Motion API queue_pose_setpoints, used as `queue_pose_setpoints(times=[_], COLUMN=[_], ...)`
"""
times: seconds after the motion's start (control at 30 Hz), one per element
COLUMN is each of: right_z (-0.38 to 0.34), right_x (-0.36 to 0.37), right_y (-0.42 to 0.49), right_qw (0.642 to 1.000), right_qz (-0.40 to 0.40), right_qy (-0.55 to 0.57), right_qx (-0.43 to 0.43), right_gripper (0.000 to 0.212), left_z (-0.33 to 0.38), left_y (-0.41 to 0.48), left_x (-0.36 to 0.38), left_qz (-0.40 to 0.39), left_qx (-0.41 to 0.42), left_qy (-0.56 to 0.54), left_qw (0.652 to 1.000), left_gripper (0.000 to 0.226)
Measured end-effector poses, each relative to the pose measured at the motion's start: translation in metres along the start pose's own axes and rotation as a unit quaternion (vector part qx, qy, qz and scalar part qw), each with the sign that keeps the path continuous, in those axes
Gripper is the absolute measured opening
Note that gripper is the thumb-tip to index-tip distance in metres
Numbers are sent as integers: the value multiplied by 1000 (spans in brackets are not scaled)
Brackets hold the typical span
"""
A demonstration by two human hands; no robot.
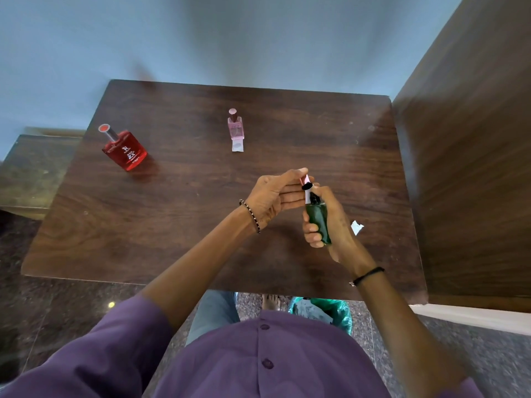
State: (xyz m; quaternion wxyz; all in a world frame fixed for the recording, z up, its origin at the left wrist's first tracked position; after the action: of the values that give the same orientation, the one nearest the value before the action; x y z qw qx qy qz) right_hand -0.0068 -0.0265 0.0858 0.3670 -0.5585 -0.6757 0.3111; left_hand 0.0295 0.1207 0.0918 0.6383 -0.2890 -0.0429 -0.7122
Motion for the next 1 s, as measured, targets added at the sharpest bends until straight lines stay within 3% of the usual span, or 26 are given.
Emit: queue_pose_setpoints(times=[0.23,0.4,0.57,0.73,1.0], right_z=[3,4,4,6,6], right_x=[9,9,11,8,3], right_y=[2,2,2,2,6], right_qw=[998,1000,999,999,999], right_qz=[48,8,41,-8,-19], right_qy=[9,19,21,46,41], right_qx=[-33,-4,-27,5,8], right_gripper=[67,62,64,65,65], left_z=[1,1,-1,0,-3], left_y=[-2,-1,-2,0,0], left_x=[-1,-4,-2,0,1], left_qz=[-3,13,11,16,6], left_qx=[-8,-11,-17,-15,-19], left_qy=[3,1,9,9,11], left_qw=[1000,1000,1000,1000,1000], left_gripper=[40,39,42,41,38])
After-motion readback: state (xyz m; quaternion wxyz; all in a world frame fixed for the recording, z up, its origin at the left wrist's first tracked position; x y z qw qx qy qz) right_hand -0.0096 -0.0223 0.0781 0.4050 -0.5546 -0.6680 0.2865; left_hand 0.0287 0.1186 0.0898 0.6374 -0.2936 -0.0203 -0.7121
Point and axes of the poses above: each hand's wrist, its own y-axis towards the middle knuckle, its own x-axis out of the palm, z = x × y, the point moved 1 cm from there along y, towards the middle knuckle, and after that the axes turned 13 degrees about x, right-handed, at the moved point
